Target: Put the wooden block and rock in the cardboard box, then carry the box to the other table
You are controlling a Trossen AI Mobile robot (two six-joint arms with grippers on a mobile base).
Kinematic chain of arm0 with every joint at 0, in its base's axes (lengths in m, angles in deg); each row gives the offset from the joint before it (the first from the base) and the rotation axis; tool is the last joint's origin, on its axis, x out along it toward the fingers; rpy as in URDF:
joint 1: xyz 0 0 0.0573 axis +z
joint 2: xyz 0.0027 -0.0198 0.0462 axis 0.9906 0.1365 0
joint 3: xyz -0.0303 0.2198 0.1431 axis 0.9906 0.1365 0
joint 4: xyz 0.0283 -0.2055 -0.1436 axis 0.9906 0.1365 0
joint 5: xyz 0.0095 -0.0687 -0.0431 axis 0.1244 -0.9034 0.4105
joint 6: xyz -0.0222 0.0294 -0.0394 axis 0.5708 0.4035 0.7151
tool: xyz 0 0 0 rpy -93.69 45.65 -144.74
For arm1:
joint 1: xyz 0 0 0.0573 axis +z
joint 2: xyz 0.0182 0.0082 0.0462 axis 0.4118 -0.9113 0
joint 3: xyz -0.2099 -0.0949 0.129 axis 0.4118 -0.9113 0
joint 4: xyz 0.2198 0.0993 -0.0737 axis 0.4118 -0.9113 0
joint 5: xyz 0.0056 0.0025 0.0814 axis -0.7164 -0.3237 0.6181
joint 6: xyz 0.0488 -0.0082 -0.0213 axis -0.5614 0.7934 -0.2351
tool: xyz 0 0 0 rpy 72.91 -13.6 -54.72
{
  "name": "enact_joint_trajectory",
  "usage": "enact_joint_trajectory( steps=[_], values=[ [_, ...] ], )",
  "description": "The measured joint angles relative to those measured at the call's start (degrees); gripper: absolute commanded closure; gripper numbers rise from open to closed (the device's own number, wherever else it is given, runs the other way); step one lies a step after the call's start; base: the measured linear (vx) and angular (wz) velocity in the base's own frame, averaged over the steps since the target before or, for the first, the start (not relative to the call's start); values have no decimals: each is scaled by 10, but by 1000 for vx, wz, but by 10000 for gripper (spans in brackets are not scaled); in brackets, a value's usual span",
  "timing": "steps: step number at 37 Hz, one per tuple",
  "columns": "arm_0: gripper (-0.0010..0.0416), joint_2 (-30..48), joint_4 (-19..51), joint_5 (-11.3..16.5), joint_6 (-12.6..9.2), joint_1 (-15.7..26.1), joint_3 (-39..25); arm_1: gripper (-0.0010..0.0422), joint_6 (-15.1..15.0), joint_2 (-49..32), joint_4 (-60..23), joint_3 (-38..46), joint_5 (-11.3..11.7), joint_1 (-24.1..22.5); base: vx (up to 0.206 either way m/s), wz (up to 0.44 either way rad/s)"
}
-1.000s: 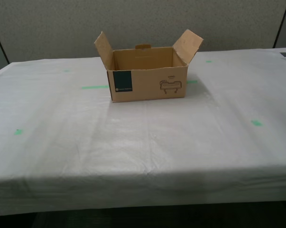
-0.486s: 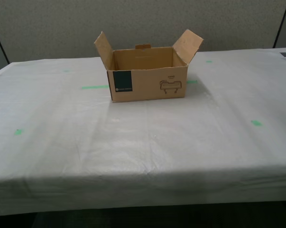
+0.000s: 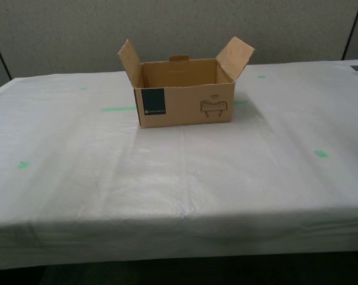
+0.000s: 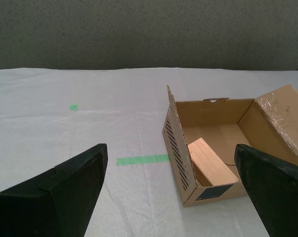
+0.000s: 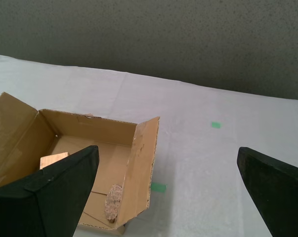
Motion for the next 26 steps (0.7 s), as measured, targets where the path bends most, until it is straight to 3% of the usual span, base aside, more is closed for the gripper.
enact_joint_trajectory(
  steps=[26],
  values=[
    [16,0,0,0,0,0,0,62,0,0,0,0,0,0,0,0]
  ],
)
